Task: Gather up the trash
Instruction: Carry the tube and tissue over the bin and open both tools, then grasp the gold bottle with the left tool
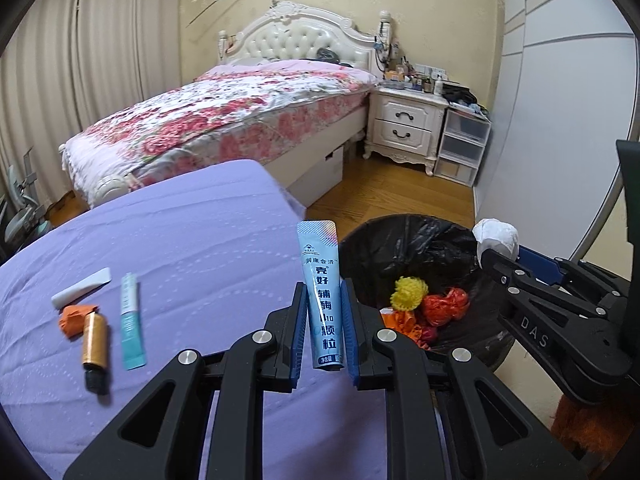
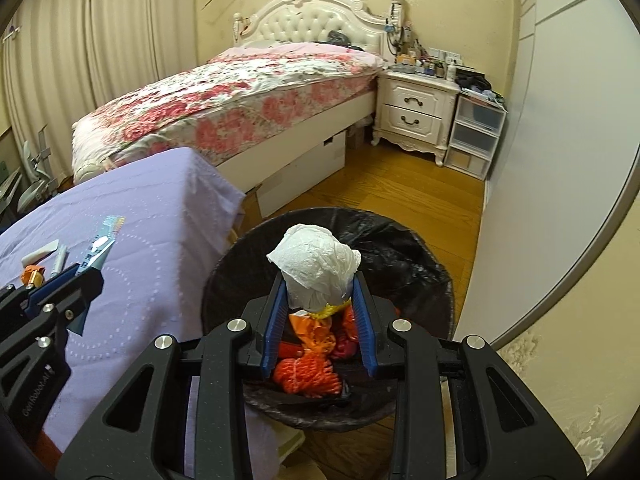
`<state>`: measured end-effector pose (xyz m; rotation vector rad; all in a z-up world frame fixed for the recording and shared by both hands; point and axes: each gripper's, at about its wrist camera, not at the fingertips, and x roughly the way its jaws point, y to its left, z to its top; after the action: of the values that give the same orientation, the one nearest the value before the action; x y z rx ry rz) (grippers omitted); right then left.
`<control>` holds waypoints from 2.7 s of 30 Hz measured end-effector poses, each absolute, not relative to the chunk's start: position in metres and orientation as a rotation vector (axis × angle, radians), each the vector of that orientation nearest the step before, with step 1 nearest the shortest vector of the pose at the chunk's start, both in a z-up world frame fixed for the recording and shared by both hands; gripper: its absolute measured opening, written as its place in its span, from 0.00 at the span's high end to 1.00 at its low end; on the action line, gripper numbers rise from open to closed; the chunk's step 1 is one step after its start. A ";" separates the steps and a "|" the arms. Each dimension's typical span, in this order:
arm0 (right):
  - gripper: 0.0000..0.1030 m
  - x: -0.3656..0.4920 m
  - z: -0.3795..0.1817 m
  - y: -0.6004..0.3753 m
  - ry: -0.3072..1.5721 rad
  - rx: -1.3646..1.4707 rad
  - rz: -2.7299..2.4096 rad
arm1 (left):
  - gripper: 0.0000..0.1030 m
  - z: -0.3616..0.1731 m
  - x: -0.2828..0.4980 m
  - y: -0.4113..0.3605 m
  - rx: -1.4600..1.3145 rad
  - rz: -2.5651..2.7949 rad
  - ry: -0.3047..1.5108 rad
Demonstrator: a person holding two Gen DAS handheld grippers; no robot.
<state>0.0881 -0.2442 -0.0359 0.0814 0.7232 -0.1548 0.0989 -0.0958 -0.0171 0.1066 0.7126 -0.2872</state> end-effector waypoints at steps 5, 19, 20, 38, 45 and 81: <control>0.70 0.093 -0.038 -0.257 0.725 0.105 -0.177 | 0.83 -0.025 0.111 -0.120 0.123 -0.300 0.724; 0.70 0.105 -0.052 -0.279 0.750 0.132 -0.216 | 0.82 -0.037 0.136 -0.148 0.157 -0.306 0.750; 0.70 0.106 -0.053 -0.279 0.752 0.133 -0.217 | 0.82 -0.038 0.137 -0.150 0.161 -0.307 0.752; 0.58 0.108 -0.056 -0.286 0.756 0.146 -0.240 | 0.35 -0.040 0.141 -0.158 0.195 -0.303 0.740; 0.55 0.105 -0.053 -0.290 0.747 0.154 -0.250 | 0.30 -0.038 0.138 -0.156 0.203 -0.292 0.728; 0.49 0.100 -0.047 -0.147 0.777 0.038 0.024 | 0.33 -0.036 0.101 0.065 0.016 0.139 0.770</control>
<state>0.0996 -0.1468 -0.0468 0.0375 0.7768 0.0238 0.1012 0.0650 -0.0365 0.0164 0.7697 0.1387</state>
